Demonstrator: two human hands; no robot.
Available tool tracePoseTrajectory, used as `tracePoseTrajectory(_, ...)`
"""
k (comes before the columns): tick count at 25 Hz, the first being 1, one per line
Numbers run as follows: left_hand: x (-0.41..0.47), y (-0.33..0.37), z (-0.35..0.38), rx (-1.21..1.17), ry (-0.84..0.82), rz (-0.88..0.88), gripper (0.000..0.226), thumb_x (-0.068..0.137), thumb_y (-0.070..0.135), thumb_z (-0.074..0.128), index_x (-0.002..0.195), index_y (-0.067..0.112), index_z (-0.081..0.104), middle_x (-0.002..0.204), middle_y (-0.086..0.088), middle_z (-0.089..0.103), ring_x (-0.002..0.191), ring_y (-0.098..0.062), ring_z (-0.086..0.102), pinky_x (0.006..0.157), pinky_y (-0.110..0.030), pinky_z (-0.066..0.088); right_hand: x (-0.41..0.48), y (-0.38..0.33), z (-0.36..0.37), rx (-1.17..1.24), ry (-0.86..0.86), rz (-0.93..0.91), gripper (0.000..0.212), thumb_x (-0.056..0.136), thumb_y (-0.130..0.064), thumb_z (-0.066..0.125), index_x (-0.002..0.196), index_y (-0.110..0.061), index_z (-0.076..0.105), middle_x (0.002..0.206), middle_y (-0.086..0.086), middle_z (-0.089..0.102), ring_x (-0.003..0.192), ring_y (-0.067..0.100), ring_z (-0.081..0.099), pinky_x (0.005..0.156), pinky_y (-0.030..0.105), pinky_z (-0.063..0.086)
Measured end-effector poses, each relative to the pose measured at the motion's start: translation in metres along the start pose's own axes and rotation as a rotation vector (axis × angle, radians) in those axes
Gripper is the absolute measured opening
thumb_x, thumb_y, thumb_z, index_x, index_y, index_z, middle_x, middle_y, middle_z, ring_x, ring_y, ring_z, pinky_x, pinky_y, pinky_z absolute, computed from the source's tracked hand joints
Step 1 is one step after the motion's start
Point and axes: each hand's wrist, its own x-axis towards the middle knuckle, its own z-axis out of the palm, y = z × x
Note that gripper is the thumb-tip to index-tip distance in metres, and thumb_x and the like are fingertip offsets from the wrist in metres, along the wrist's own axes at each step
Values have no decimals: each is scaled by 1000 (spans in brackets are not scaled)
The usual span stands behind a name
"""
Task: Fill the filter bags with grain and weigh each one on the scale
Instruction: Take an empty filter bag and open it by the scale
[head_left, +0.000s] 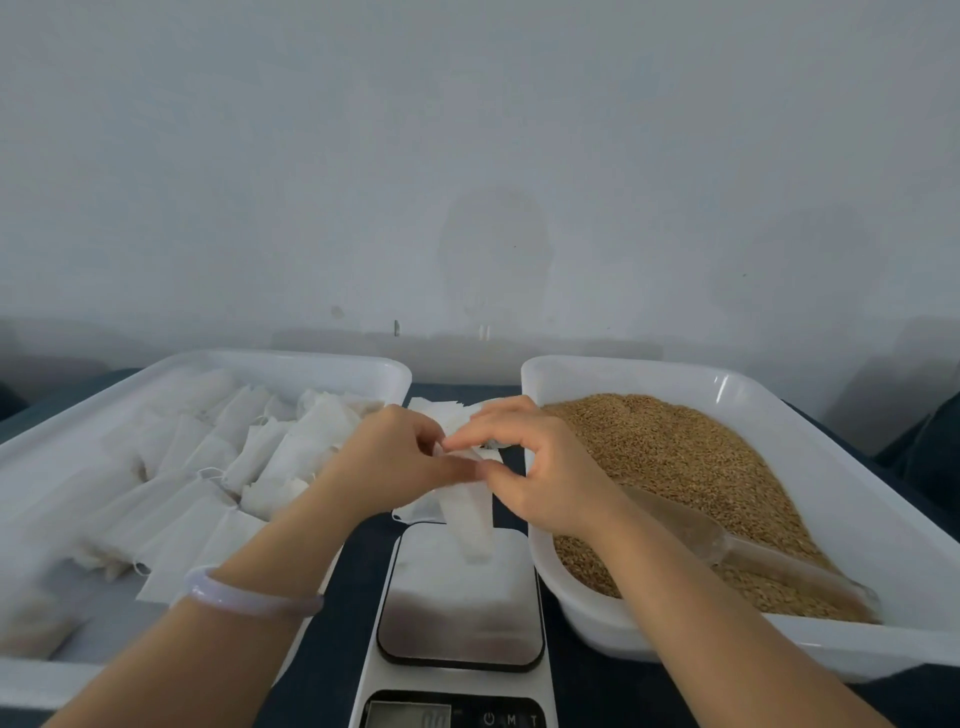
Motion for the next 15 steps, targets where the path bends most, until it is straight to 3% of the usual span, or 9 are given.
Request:
tracePoseTrajectory(3,0,-2,-2,-116,-129,-54,38,70,33,79,66,3,57,45,8,41,42,-9,41,43,-15,35,0,0,-1,26,-33,52,30,81,-8,70,92,-36,68,83,-32,62,98,-3,51,85,6,35)
tracePoseTrajectory(6,-3,3,-4,-397,-270,-61,27,72,13,79,82,1,57,55,11,54,54,-8,53,51,-13,41,1,0,-2,37,11,115,27,81,-19,72,82,-44,64,78,-39,59,87,-8,53,80,6,38)
tracePoseTrajectory(8,-6,5,-5,-579,-392,-105,38,65,8,68,101,2,57,77,-1,66,73,-16,65,63,-23,49,2,1,-2,63,49,169,21,84,-21,70,76,-39,63,73,-33,61,78,-8,56,81,14,41)
tracePoseTrajectory(10,-6,5,-6,-621,-460,-130,49,64,4,60,112,1,53,83,-14,68,78,-27,67,66,-33,53,2,2,-3,125,57,204,16,89,-20,63,76,-28,58,69,-26,62,70,-7,57,76,14,43)
tracePoseTrajectory(12,-7,6,-7,-651,-479,-136,47,64,2,59,109,-1,53,78,-14,63,68,-30,64,60,-32,52,2,0,-5,172,22,207,13,91,-20,60,78,-22,57,70,-22,63,70,-7,56,69,10,42)
tracePoseTrajectory(15,-9,6,-6,-709,-594,-132,40,68,9,64,108,2,58,81,-11,62,74,-29,63,72,-38,52,1,1,-8,115,-73,133,26,88,-17,65,68,-4,54,64,-2,54,66,5,49,66,18,39)
